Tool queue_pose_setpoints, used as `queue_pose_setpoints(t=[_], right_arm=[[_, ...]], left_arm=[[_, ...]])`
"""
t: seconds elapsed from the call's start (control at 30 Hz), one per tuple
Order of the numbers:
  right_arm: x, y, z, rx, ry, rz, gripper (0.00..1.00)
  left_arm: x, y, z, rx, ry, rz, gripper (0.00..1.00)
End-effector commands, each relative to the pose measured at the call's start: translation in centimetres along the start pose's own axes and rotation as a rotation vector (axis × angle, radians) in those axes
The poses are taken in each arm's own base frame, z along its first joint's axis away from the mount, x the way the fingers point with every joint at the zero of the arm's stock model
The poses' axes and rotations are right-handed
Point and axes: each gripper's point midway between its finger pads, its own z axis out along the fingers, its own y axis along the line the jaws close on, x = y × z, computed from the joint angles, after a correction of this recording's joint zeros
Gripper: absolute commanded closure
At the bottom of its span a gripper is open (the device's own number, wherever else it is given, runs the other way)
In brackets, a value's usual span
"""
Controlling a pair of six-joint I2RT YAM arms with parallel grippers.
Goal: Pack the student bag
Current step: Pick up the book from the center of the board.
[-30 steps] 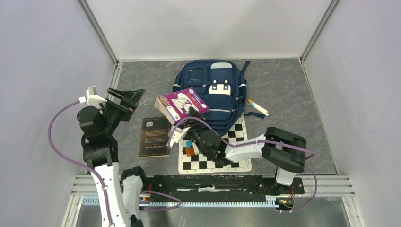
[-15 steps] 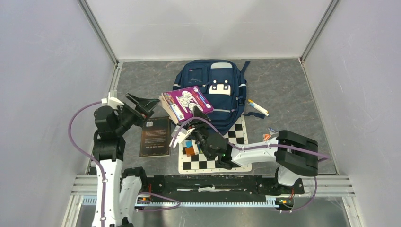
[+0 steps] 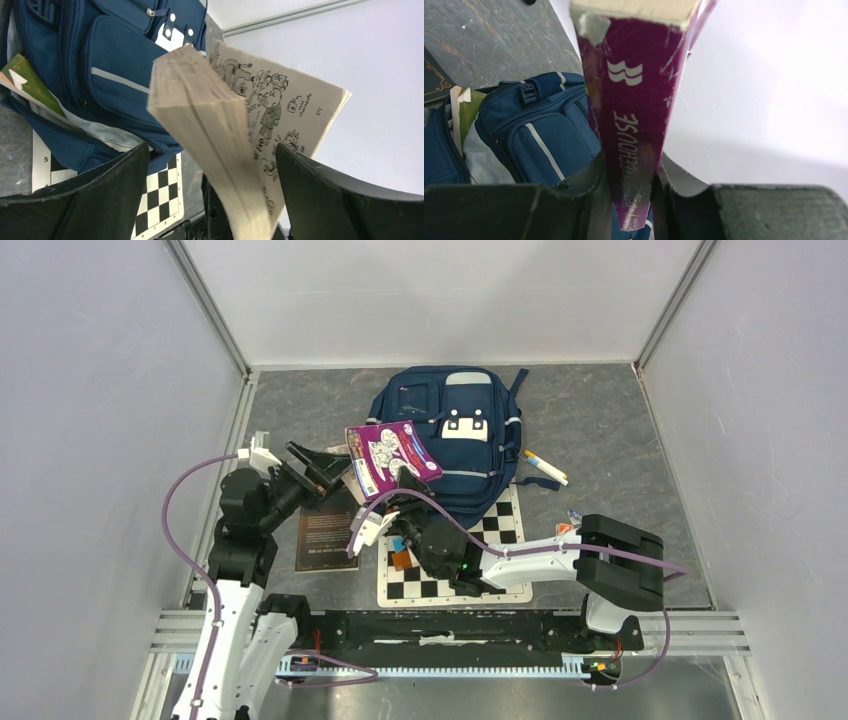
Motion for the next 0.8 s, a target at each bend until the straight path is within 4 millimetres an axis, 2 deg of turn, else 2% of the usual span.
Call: queue_pose_setpoints(t=[0.0,0.17,0.27,0.47,0.6,0.63,0.7,0.77], right_arm=[[-2.2,-2.0,0.7,0.063,-0.044,0.082,1.00],[-2.2,-1.2,1.0,0.038,-0.042,0.079,1.00],[-2.3,-1.2,1.0,0.035,-0.046,0.083,1.00],[-3.4,-1.9,0.8,0.045,-0.079,0.102,1.00],[-4.6,-2.3,-0.3,0.059,-0.124,0.097,1.00],[-4.8,-2.3,-0.5,0.060,-0.133,0.102,1.00],[-5.2,-2.2,-0.9,0.052,-0.149,0.118,1.00],[-5.7,-2.0,-1.4,0.020,-0.176,0.135,1.00]], left_arm=[[-1.8,-3.3,-1.1,0.100,-0.104,0.010,0.00],[-1.6,-4.8,-1.6,0.155,-0.091,0.011,0.00],[-1.5,-4.9,-1.6,0.162,-0.082,0.013,0.00],[-0.4,-1.9,-0.3,0.075,-0.025,-0.025,0.00],[-0.2,-0.6,0.3,0.051,-0.026,-0.040,0.01],[-0.2,-0.3,0.4,0.044,-0.024,-0.043,0.05],[0.0,0.4,0.6,0.028,-0.024,-0.056,0.20],[-0.1,1.2,0.7,0.008,-0.041,-0.065,0.45]])
